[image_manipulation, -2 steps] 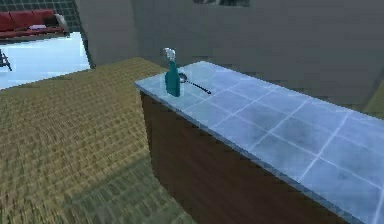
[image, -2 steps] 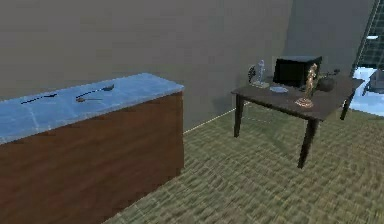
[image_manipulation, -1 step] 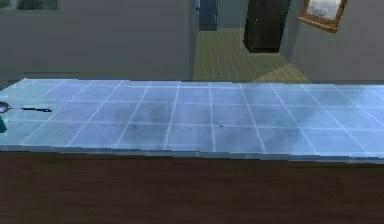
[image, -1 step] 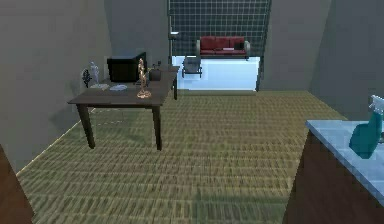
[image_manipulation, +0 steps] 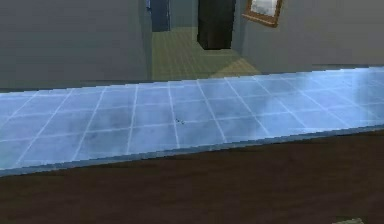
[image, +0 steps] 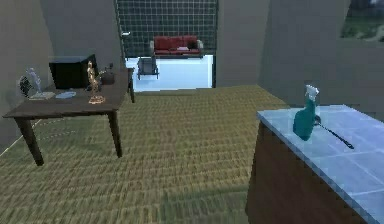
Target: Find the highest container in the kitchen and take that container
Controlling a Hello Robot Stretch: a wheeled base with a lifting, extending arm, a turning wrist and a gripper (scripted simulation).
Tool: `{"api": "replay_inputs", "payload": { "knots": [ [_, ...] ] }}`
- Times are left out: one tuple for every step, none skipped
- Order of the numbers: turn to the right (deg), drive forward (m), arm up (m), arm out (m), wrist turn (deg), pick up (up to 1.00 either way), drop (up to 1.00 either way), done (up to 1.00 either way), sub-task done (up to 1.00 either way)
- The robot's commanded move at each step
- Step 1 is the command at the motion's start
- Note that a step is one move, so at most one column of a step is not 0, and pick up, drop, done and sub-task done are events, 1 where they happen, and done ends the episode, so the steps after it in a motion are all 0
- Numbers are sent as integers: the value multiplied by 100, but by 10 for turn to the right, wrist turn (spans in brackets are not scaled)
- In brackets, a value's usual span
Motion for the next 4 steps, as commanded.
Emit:
{"api": "replay_inputs", "payload": {
  "knots": [
    [0, 55, 0, 0, 0, 0, 0, 0, 0],
    [-270, 0, 0, 0, 0, 0, 0, 0, 0],
    [0, 0, 50, 0, 0, 0, 0, 0, 0],
    [0, 0, 38, 0, 0, 0, 0, 0, 0]
  ]
}}
